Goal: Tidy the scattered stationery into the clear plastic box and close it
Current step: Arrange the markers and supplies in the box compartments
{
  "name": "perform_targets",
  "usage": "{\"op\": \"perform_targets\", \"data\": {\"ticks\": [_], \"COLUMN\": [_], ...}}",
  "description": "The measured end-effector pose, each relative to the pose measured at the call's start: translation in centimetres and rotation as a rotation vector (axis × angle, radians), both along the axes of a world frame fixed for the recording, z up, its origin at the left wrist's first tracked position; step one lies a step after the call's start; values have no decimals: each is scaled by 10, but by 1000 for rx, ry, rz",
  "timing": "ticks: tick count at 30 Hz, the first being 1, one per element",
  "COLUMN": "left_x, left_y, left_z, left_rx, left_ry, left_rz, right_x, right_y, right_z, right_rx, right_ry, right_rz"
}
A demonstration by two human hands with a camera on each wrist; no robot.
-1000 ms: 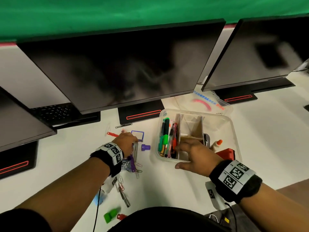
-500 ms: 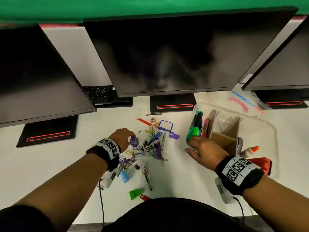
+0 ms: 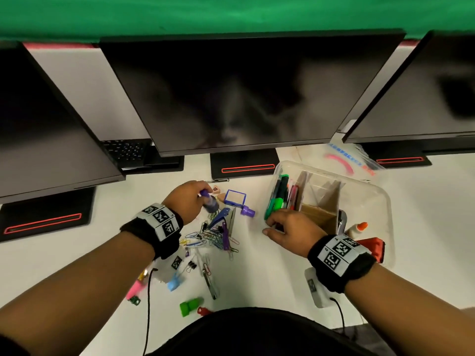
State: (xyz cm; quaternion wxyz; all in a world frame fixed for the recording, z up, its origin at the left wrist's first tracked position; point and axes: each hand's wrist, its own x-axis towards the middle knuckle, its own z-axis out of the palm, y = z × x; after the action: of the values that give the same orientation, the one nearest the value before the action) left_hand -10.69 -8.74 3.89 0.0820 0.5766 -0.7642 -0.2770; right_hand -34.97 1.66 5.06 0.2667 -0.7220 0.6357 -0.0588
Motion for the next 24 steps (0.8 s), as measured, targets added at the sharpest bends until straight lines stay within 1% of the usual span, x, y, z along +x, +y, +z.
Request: {"op": "perform_targets", "data": {"ticks": [2,4,6,9,11,14,16,17,19,22,24], "left_x": [-19,-37,-54,-78,-94,-110,-115,-116,-114,-108,-104], "left_y": [2,9,16,28,33,36,34,33,30,26,25], "left_z": [18,35,46,55,56,58,57,55,50,38,31], "left_rx": [-46,-46,-25,20,30,31,45,45,23,46,97], "left_ry": [126,236,313,388,427,460,416,356,189,-36,-145], "left_rz": [-31,-61,-101,-165,-198,-215,-236,-252,-304,-437,-539], "right_x": [0,0,-3,-8,-11,-20,-31,-38,-59,-101,-130], "right_y": [0,-2,-5,-11,-12,-13,-14,-14,-16,-18,-20], "right_z": [6,11,16,22,24,25,25,25,27,35,36], "right_rx": [-9,-43,-75,-97,-91,-115,-115,-103,-102,-177,-180], "right_ry": [-39,-97,-158,-261,-346,-357,-354,-355,-379,-422,-304], "right_rz": [-34,-91,-171,-259,-278,-287,-317,-341,-417,-571,-649]}}
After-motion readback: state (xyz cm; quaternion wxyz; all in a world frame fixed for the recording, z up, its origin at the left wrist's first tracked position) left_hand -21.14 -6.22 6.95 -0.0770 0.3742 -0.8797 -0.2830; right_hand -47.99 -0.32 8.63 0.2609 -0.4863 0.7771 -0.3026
